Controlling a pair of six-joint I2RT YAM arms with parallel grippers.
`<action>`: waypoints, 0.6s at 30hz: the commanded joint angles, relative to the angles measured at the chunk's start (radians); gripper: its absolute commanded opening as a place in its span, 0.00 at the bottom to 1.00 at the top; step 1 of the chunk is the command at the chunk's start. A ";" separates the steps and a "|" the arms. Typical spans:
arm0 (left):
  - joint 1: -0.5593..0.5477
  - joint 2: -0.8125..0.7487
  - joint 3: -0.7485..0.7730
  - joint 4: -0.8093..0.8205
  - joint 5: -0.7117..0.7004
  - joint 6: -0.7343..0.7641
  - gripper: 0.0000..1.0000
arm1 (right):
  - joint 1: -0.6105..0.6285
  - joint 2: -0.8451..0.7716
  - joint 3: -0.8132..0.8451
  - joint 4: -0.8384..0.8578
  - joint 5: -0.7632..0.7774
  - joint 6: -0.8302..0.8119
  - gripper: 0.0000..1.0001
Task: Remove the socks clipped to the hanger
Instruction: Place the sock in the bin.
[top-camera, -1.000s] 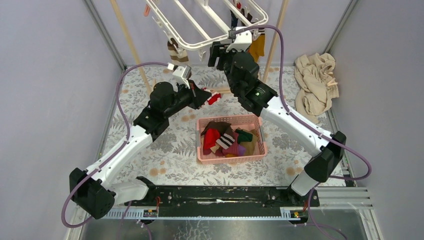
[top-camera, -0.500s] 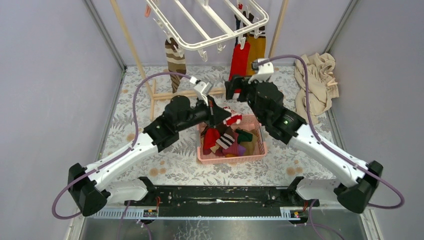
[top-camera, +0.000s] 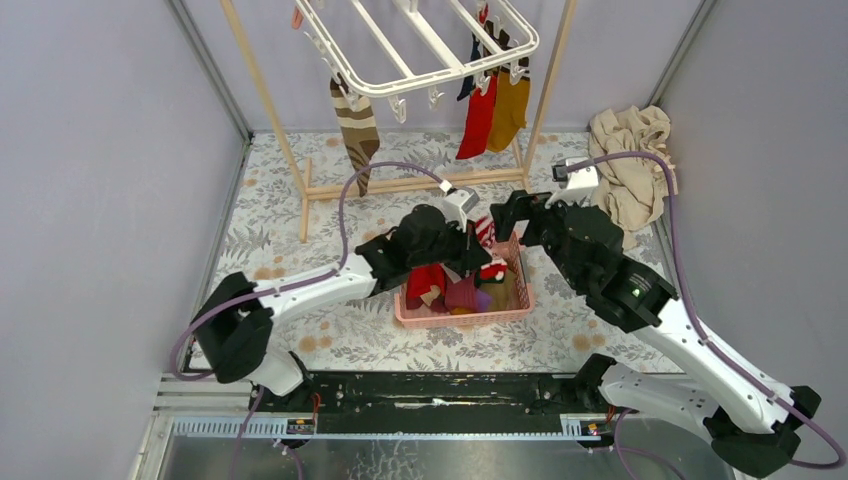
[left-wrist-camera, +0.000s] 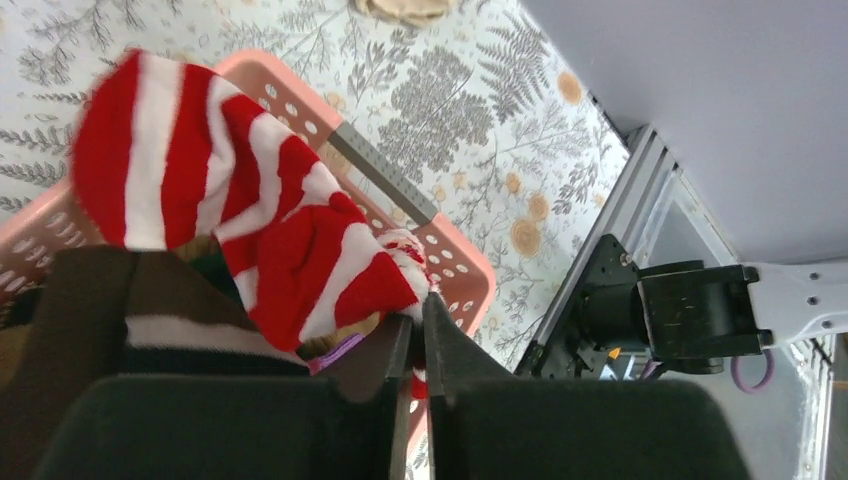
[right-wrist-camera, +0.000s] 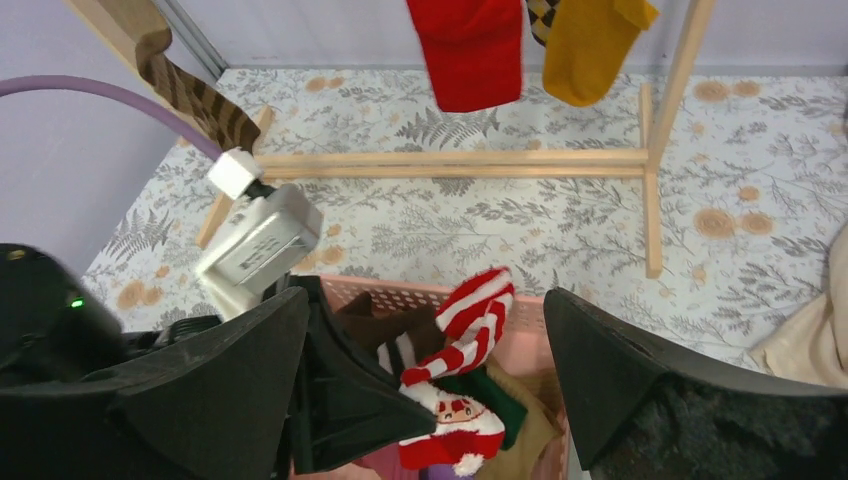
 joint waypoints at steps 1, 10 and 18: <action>-0.009 0.060 0.039 0.110 0.038 -0.033 0.20 | 0.007 -0.047 -0.020 -0.066 0.031 0.018 0.94; -0.009 -0.049 0.115 -0.097 -0.049 0.032 0.99 | 0.005 -0.067 -0.091 -0.072 0.020 0.047 0.94; -0.009 -0.274 0.148 -0.345 -0.360 -0.004 0.99 | 0.006 0.046 -0.146 0.015 -0.129 0.081 0.92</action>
